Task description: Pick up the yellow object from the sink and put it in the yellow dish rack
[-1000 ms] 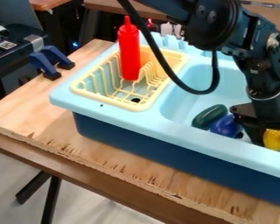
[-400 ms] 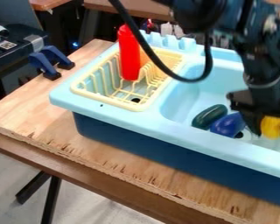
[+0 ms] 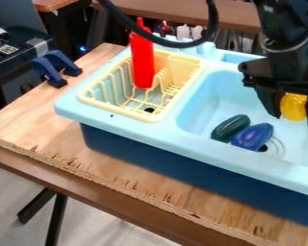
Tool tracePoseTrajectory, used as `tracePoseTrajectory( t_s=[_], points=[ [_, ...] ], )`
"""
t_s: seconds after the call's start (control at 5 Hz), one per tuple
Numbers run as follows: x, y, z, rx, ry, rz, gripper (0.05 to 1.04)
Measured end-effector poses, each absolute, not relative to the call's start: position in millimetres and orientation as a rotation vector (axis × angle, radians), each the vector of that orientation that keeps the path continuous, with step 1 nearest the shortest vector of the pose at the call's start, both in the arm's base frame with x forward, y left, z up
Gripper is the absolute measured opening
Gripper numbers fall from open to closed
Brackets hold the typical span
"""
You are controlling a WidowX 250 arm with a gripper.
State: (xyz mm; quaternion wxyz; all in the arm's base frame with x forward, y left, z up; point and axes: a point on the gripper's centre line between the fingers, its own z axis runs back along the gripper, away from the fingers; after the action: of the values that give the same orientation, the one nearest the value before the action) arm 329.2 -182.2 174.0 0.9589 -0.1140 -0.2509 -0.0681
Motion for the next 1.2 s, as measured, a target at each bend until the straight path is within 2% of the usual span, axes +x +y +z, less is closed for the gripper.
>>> tracePoseTrajectory(
  t_s=[0.2,0.6,0.8,1.2],
  points=[
    [311,-163,181,-0.157,-0.478,-0.104,0.663],
    [277,-108,203,-0.086,-0.484,0.029,0.663],
    [264,-90,203,-0.072,-0.485,0.097,0.663],
    [260,-60,196,-0.014,-0.442,0.17,0.663]
  ],
)
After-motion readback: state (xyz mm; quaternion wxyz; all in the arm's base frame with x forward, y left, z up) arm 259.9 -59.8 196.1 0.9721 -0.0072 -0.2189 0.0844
